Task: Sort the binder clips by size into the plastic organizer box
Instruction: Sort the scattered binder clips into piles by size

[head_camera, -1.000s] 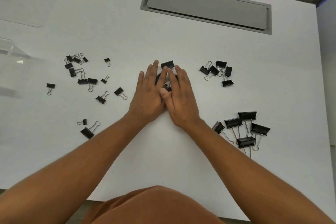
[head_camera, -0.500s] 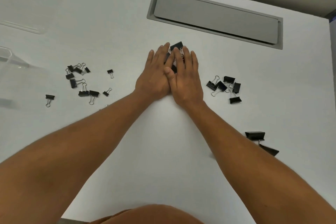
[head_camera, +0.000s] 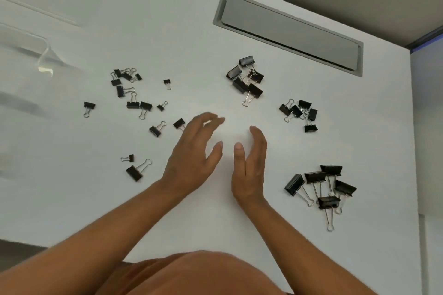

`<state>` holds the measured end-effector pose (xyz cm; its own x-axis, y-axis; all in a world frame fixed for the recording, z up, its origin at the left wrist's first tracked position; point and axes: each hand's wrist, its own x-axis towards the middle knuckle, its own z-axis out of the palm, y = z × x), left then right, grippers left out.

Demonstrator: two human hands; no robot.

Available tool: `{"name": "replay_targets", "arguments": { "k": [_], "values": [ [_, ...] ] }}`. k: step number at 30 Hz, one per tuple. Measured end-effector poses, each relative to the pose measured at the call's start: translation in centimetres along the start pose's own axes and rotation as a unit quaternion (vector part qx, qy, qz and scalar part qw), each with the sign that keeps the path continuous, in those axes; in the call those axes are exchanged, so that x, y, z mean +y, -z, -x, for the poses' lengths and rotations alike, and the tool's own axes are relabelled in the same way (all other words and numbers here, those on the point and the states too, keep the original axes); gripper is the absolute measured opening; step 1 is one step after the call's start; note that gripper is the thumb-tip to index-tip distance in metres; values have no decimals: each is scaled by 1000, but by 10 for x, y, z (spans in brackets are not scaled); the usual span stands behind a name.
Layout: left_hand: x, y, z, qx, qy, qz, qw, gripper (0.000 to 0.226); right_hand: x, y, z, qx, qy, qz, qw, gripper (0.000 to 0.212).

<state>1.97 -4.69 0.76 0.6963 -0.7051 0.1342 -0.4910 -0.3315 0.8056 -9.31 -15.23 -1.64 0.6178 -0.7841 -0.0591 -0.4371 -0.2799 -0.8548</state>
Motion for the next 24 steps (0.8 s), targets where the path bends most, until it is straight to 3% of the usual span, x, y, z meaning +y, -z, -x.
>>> {"name": "replay_targets", "arguments": {
  "k": [6,11,18,21,24],
  "values": [
    [-32,48,79,0,0,-93,996,30,-23,-35,42,-91,65,40,993,35],
    [-73,99,79,24,54,-151,987,30,-51,-72,20,-132,114,104,979,47],
    [-107,138,84,-55,108,-155,980,79,-69,-108,-3,-131,124,176,968,57],
    [-117,140,96,-97,84,-174,976,90,-65,-112,-3,-92,143,191,967,41],
    [-126,139,104,-85,61,-178,978,87,-63,-110,5,-69,158,187,967,18]
  ]
}}
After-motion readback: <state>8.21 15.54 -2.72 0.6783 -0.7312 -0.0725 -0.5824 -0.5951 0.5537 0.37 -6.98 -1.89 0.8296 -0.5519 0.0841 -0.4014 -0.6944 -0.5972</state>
